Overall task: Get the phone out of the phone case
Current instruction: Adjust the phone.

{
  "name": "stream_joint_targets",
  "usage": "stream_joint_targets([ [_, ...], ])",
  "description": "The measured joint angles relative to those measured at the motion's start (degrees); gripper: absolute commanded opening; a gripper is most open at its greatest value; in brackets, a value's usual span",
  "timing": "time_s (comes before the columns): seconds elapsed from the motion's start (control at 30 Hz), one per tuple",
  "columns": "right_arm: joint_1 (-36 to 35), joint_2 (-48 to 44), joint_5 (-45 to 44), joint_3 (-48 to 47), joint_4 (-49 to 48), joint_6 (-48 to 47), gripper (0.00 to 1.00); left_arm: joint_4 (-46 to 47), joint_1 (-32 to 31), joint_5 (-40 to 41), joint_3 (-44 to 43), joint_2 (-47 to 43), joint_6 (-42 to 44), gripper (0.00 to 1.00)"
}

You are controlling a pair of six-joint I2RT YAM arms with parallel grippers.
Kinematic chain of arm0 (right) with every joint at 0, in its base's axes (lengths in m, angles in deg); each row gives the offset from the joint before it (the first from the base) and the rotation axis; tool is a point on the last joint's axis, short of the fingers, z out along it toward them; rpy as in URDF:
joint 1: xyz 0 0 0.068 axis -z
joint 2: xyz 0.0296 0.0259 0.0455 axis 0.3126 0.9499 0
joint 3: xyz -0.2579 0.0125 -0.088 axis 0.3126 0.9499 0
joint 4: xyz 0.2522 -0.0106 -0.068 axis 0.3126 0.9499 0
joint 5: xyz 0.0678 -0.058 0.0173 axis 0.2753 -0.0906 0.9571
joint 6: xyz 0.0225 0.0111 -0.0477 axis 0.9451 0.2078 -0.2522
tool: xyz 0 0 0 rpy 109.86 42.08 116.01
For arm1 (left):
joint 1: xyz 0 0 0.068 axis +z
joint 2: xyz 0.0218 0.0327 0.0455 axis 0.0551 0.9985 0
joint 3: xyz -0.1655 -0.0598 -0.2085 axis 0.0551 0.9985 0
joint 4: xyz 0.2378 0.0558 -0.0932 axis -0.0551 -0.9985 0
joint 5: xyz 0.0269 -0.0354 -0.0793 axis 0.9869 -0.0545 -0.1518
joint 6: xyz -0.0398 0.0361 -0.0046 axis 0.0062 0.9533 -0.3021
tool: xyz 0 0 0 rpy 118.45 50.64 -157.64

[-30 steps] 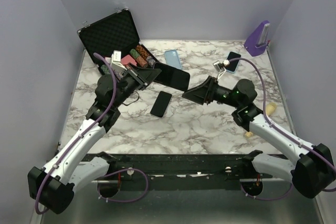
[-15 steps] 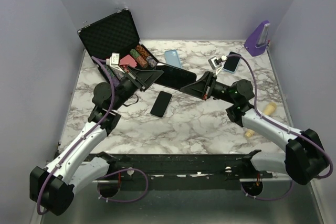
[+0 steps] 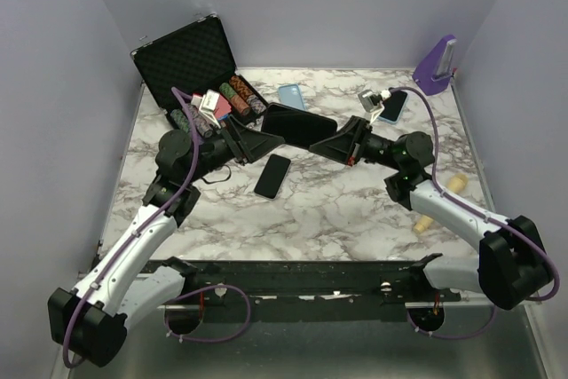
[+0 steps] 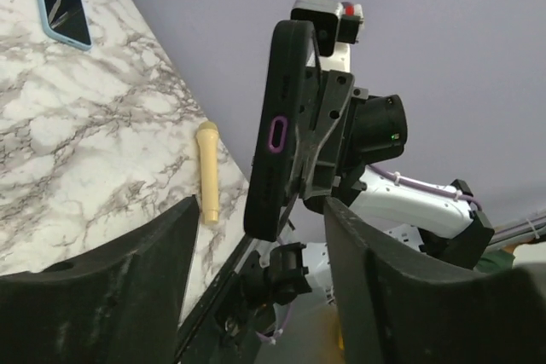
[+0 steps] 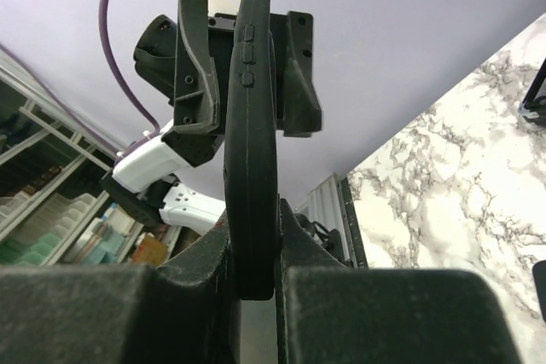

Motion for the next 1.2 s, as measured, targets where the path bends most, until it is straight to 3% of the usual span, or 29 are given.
stream_joint_targets([
  [0.23,0.17,-0.63,1.36,-0.07,2.08,-3.19,0.01,-3.45,3.78,-5.79,-1.14,1.73,3.54,0.79],
  [0.37,0.17,-2.03,3.39,-1.14,7.65,-6.69,0.01,-13.51,5.68,-8.31,-7.78,1.86,12.76,0.83],
  [0.47,0.20,-3.21,5.29,-2.40,12.11,-9.75,0.01,-19.56,6.78,-11.23,-13.55,1.64,20.24,0.96],
  [0.63,0.20,-4.33,9.79,-4.02,17.68,-13.86,0.01,-29.90,7.08,-17.86,-22.51,3.10,30.84,0.94],
  [0.83,0.20,-5.33,13.25,-4.70,23.23,-17.46,0.01,-33.27,6.95,-21.81,-23.45,6.99,33.09,0.83],
  [0.93,0.20,-5.57,14.95,-4.83,23.67,-18.12,0.01,-34.93,6.47,-22.88,-23.47,9.20,33.68,0.68],
  [1.03,0.20,-5.66,16.50,-5.09,24.68,-19.10,0.01,-35.47,5.51,-23.96,-23.50,10.49,34.05,0.62],
  [1.2,0.20,-5.57,18.47,-6.78,27.56,-21.07,0.01,-38.14,0.59,-24.39,-25.00,12.76,36.13,0.31],
])
